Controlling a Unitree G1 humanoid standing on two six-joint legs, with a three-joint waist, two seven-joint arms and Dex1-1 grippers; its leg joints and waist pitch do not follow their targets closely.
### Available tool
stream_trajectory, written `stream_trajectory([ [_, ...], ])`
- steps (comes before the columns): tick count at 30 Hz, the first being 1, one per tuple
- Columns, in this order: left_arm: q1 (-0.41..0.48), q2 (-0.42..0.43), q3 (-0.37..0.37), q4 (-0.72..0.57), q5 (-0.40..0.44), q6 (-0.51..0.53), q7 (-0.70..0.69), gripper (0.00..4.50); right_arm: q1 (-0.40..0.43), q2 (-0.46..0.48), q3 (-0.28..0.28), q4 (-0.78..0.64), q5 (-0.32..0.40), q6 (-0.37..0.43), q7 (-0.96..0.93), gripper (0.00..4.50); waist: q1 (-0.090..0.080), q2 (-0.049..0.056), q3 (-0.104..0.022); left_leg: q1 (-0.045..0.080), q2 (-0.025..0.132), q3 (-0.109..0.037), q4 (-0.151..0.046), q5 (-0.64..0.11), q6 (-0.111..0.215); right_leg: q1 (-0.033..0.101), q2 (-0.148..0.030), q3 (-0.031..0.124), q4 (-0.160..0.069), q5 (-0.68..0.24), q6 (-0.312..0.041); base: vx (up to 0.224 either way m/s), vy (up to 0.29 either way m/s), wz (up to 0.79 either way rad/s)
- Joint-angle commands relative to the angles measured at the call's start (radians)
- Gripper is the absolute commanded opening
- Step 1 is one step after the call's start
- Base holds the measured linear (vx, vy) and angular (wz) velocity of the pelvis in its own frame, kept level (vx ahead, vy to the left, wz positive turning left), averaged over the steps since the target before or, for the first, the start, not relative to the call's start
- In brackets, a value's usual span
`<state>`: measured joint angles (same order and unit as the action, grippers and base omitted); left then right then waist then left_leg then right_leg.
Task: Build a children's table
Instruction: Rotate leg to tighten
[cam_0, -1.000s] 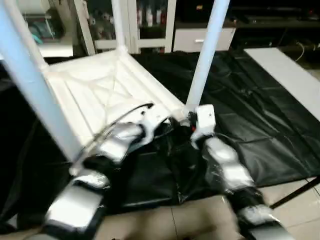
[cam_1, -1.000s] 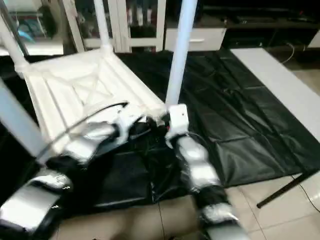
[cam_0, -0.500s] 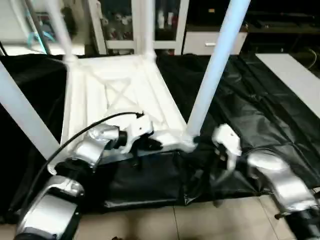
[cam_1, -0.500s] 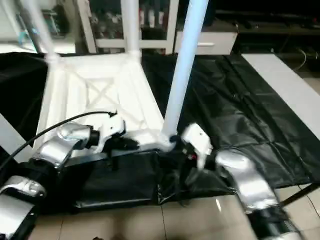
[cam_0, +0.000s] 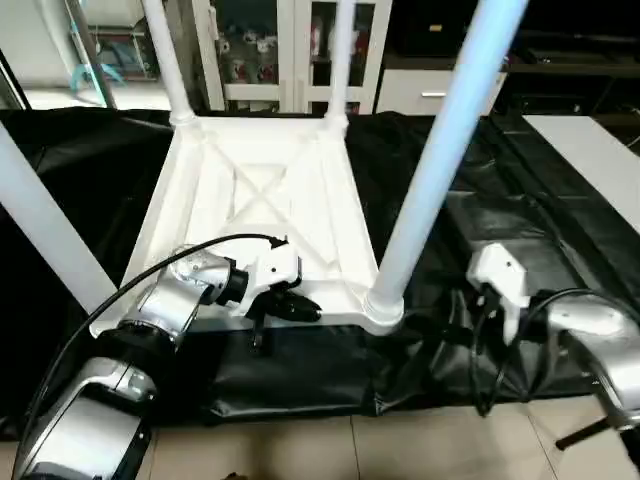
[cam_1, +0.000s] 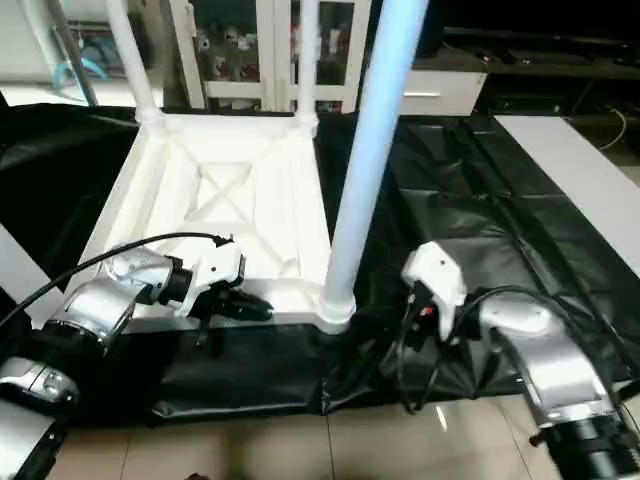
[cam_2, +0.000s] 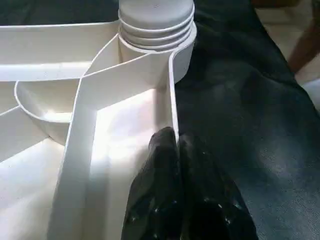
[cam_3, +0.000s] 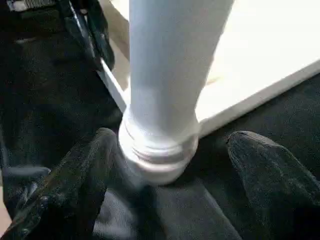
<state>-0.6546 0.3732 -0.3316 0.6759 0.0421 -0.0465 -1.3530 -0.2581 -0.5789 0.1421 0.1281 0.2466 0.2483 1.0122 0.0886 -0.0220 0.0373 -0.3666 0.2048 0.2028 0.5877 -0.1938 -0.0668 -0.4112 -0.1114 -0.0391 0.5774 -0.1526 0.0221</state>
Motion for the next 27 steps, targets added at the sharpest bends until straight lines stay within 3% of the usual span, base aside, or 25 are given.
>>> stream_trajectory([
  [1,0.037,-0.019,-0.102,0.010,0.049,0.006,-0.060,0.00,-0.027,0.007,0.010,0.028,-0.013,-0.015,-0.006,3.93,-0.009,0.000,-0.059,0.019,0.024,-0.003,-0.073,-0.209,0.037,0.036,-0.020,0.020,-0.040,-0.117,-0.260,0.000,0.000,0.00],
  [3,0.038,-0.024,-0.119,0.003,0.062,-0.007,-0.056,0.00,-0.065,0.030,0.031,0.092,-0.042,-0.042,-0.014,3.93,-0.005,0.003,-0.058,0.022,0.025,-0.002,-0.073,-0.213,0.034,0.035,-0.021,0.020,-0.040,-0.122,-0.264,0.000,0.000,0.00],
  [7,0.042,-0.026,-0.136,-0.016,0.083,-0.014,-0.048,0.00,-0.103,0.052,0.046,0.162,-0.067,-0.068,-0.009,3.93,-0.009,0.000,-0.053,0.024,0.027,-0.006,-0.081,-0.294,0.003,0.036,-0.024,0.021,-0.051,-0.228,-0.236,0.000,0.000,0.00],
  [15,0.036,-0.016,-0.166,-0.028,0.145,-0.032,-0.006,0.00,-0.142,0.043,0.092,0.249,-0.100,-0.112,0.058,3.93,-0.009,-0.005,-0.051,0.026,0.027,-0.009,-0.084,-0.332,-0.005,0.033,-0.025,0.022,-0.059,-0.296,-0.208,0.000,0.000,0.00],
  [23,0.053,-0.017,-0.178,-0.039,0.161,-0.018,-0.019,0.00,-0.165,0.059,0.102,0.320,-0.120,-0.144,0.078,3.93,-0.009,-0.004,-0.055,0.021,0.026,-0.007,-0.082,-0.296,0.002,0.037,-0.023,0.020,-0.051,-0.227,-0.230,0.000,0.000,0.00],
  [27,0.052,-0.021,-0.182,-0.036,0.160,-0.003,-0.021,0.00,-0.181,0.072,0.107,0.349,-0.117,-0.150,0.084,3.57,-0.009,-0.003,-0.055,0.022,0.027,-0.008,-0.083,-0.308,0.004,0.037,-0.022,0.019,-0.052,-0.241,-0.230,0.000,0.000,0.00],
])
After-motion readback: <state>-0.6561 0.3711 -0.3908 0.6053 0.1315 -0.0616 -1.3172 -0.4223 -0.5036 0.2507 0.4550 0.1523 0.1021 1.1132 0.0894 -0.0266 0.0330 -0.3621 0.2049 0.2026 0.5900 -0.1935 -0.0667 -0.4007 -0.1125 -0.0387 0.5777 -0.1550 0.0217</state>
